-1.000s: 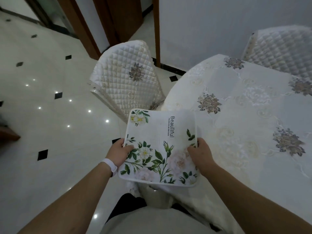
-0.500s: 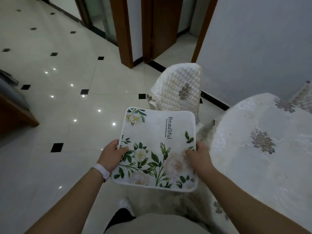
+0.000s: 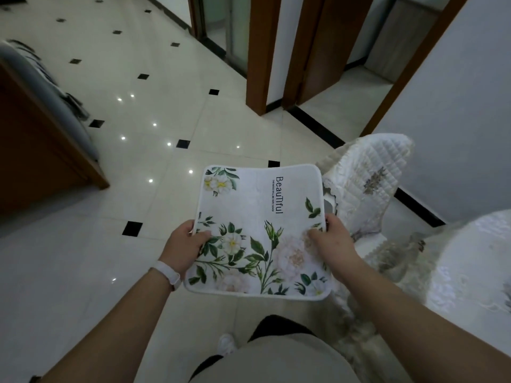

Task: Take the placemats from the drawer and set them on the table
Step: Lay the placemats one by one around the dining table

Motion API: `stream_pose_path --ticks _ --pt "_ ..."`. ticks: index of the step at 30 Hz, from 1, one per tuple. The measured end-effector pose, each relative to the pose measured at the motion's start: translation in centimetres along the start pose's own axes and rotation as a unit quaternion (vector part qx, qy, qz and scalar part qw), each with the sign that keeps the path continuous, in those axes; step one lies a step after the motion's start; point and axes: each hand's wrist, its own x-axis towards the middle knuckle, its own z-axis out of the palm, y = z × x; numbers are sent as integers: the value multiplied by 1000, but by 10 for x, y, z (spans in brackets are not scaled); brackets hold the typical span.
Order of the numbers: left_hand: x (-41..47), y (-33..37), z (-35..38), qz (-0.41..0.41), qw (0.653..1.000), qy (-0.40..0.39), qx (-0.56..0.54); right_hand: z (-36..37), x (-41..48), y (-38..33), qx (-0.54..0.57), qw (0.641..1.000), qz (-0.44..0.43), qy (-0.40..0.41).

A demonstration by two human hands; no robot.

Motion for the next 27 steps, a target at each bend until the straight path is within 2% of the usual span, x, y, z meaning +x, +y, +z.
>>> stream_pose_path --ticks 7,14,21,27 --pt "74 35 -4 -18 999 25 18 26 81 -39 19 999 17 -24" --pt "193 116 18 -28 998 57 21 40 216 -98 64 996 23 -55" --pt "293 200 104 -5 998 4 61 -18 320 -125 100 993 59 -16" --pt "354 241 171 -17 993 -64 100 -63 362 -124 131 987 93 30"
